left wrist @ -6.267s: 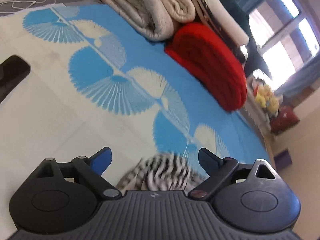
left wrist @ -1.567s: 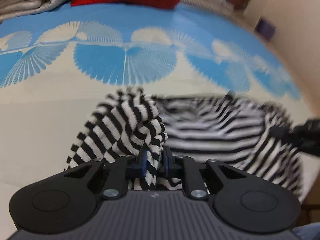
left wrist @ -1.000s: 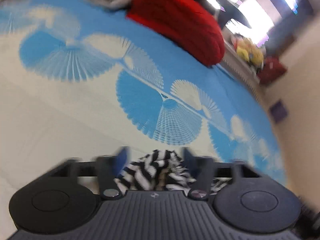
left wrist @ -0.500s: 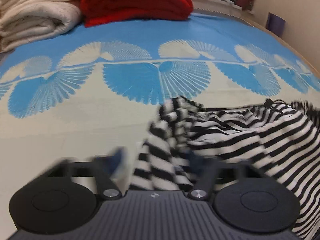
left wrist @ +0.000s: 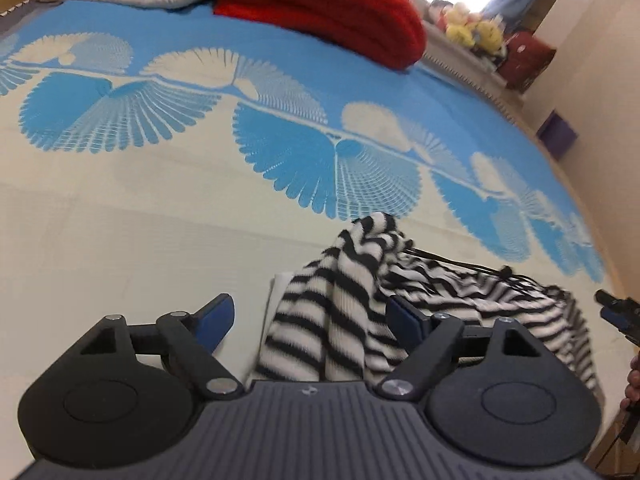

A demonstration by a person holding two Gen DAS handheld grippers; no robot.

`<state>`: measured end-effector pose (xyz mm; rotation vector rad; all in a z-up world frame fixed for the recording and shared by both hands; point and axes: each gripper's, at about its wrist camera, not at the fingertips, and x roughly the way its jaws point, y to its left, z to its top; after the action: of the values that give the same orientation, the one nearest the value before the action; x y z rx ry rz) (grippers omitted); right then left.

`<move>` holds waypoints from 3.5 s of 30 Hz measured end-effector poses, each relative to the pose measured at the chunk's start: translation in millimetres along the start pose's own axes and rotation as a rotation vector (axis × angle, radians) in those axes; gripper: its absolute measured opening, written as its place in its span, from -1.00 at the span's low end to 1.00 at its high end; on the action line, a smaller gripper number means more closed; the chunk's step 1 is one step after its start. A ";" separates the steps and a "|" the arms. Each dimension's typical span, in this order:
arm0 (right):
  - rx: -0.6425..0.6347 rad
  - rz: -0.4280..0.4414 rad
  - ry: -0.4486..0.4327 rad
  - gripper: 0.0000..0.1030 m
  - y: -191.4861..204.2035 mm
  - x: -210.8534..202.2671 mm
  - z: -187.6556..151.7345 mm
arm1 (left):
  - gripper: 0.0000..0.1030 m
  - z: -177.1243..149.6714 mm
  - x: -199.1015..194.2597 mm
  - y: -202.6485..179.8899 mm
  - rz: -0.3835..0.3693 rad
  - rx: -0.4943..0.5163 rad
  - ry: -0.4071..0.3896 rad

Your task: Fold small clothes

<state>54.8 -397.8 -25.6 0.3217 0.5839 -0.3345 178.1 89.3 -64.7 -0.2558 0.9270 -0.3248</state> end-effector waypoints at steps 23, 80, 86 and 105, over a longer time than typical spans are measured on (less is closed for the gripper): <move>0.069 0.084 0.268 -0.67 -58.9 -90.1 -98.0 | -0.75 -119.7 -70.1 -11.9 0.138 0.309 0.091; -0.080 0.093 0.147 -0.93 -34.5 -116.8 -131.5 | -0.21 -119.4 -64.3 2.2 0.192 0.283 0.080; -0.121 0.093 0.018 -0.96 -46.7 -160.7 -129.3 | -0.32 -119.6 -67.8 5.0 0.180 0.280 0.069; -0.287 -0.363 -0.073 -0.96 -52.5 -129.2 -122.7 | -0.95 -113.1 -71.1 46.3 0.286 0.230 0.073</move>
<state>-126.0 -369.8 -57.5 -0.0764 0.6091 -0.6015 53.9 150.4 -93.8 0.1010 0.9746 -0.1751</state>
